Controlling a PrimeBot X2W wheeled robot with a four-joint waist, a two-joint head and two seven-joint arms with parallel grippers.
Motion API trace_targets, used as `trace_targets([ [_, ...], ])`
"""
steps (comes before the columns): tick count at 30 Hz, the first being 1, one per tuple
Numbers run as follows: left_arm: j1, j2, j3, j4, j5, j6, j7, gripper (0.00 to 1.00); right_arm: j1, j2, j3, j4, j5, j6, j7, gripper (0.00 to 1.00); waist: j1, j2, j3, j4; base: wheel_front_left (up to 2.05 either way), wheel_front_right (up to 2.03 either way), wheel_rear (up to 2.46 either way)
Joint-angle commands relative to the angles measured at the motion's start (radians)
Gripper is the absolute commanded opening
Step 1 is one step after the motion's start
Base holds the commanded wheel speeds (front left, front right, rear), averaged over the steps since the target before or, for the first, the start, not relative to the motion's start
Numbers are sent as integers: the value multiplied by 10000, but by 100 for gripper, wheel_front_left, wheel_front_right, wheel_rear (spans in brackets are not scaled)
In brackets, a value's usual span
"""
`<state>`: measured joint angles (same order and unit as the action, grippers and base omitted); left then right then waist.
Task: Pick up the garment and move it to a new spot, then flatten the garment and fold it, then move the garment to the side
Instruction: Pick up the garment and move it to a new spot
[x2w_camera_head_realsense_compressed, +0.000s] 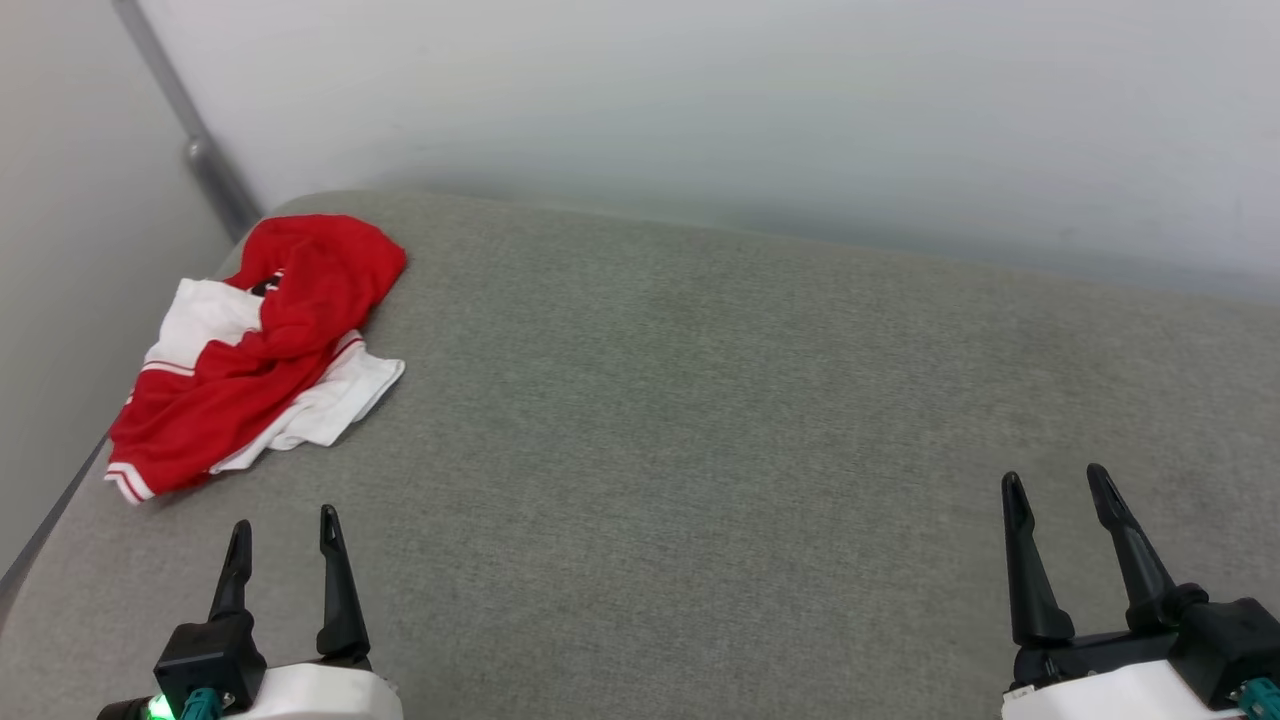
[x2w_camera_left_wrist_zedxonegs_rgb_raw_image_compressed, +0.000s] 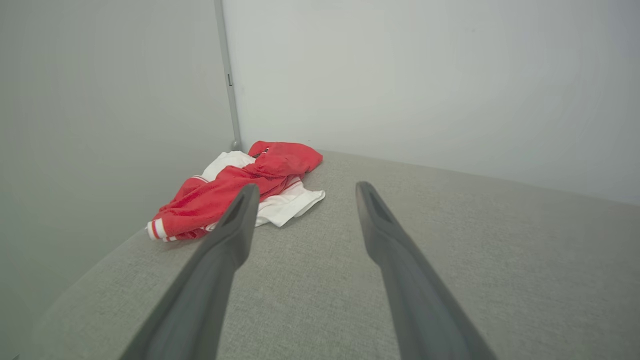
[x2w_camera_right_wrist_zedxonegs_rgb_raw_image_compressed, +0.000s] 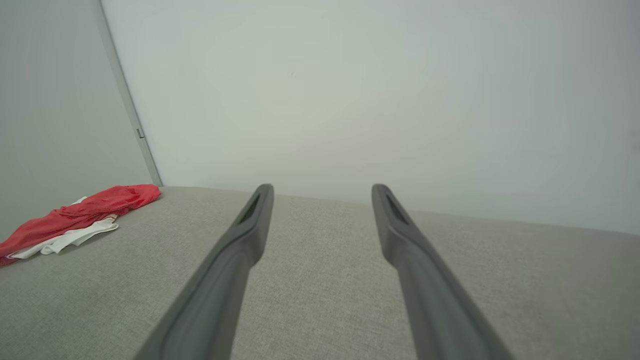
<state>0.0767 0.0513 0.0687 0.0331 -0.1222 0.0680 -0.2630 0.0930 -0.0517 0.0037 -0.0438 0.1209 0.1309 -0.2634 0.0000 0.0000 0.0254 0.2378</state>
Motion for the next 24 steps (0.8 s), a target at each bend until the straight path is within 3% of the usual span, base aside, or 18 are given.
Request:
trace_targets([
  [1,-49,-11,5,-31,6,83,-28,100,82,27,-27,-45,-104,-3,-21,100,0,0,54,621,0,0,0],
  [16,32,-13,253,38,-13,281,-28,100,79,27,100,-64,-304,-3,-23,100,0,0,71,2585,0,0,0],
  [24,180,-12,486,-35,-113,405,-28,100,-93,26,246,-12,-348,-3,-23,100,0,0,82,2823,0,0,0],
])
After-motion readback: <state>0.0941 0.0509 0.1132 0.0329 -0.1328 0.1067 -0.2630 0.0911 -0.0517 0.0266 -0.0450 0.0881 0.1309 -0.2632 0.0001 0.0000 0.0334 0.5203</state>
